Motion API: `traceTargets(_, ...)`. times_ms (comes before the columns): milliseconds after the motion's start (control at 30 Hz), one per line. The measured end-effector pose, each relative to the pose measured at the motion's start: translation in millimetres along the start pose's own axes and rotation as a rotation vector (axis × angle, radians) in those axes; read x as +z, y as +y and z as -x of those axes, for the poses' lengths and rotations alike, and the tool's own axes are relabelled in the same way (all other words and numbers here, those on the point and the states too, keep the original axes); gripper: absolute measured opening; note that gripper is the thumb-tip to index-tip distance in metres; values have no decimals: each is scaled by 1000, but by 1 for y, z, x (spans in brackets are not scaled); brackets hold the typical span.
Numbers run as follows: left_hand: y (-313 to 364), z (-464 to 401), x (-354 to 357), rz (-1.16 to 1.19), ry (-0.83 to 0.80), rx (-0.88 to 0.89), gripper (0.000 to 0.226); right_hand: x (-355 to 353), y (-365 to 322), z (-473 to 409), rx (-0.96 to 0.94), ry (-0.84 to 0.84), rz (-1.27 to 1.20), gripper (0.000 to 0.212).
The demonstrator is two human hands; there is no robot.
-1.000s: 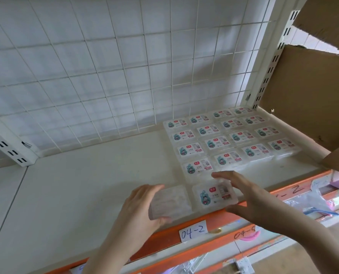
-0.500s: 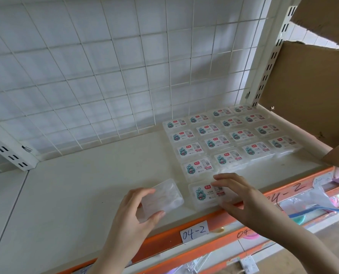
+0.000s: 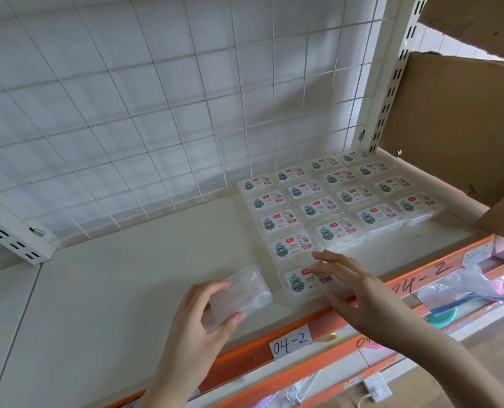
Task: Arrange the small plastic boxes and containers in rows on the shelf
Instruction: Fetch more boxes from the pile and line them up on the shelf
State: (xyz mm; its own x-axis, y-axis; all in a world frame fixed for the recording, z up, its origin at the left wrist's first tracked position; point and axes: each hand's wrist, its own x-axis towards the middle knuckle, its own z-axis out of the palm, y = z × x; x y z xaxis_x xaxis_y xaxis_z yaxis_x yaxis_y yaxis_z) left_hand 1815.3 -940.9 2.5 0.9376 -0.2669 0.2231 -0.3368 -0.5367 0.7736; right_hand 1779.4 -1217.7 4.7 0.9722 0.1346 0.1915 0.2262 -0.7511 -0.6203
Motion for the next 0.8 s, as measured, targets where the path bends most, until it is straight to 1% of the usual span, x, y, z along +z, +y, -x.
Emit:
traceTargets(67, 2, 0, -1, 11, 13, 4, 42, -2, -2, 0, 11, 47, -73, 49)
traceTargets(133, 7, 0, -1, 46, 37, -11, 43, -2, -6, 1, 9, 132, -66, 48)
traceTargets(233, 25, 0, 3, 228, 69, -67, 42, -4, -21, 2, -73, 221, -28, 32)
traceTargets(267, 32, -1, 6, 311, 73, -65, 42, -4, -28, 3, -91, 207, -61, 29)
traceTargets(333, 47, -4, 16, 465, 22, -62, 49, -2, -42, 4, -88, 114, -196, 31)
traceTargets(400, 59, -8, 29, 680, -61, -132, 56, 3, -49, 5, -60, 5, -348, 43)
traceTargets(433, 64, -9, 35, 765, -84, -174, 59, 5, -51, 4, -57, -21, -408, 53)
traceTargets(467, 70, -10, 40, 801, -97, -188, 59, 8, -50, 4, -56, -32, -453, 61)
traceTargets(533, 81, -13, 49, 737, -131, -168, 51, 11, -50, 2, -36, -27, -520, 75)
traceTargets(600, 89, -15, 56, 695, -170, -145, 45, 10, -47, 1, -12, 25, -545, 80)
traceTargets(633, 93, -15, 58, 691, -186, -133, 44, 7, -45, 1, 5, 65, -550, 77)
traceTargets(733, 99, -18, 62, 661, -228, -87, 35, -8, -34, 2, 94, 178, -537, 59)
traceTargets(800, 100, -21, 66, 659, -217, -80, 31, -19, -23, 3, 122, 202, -417, 62)
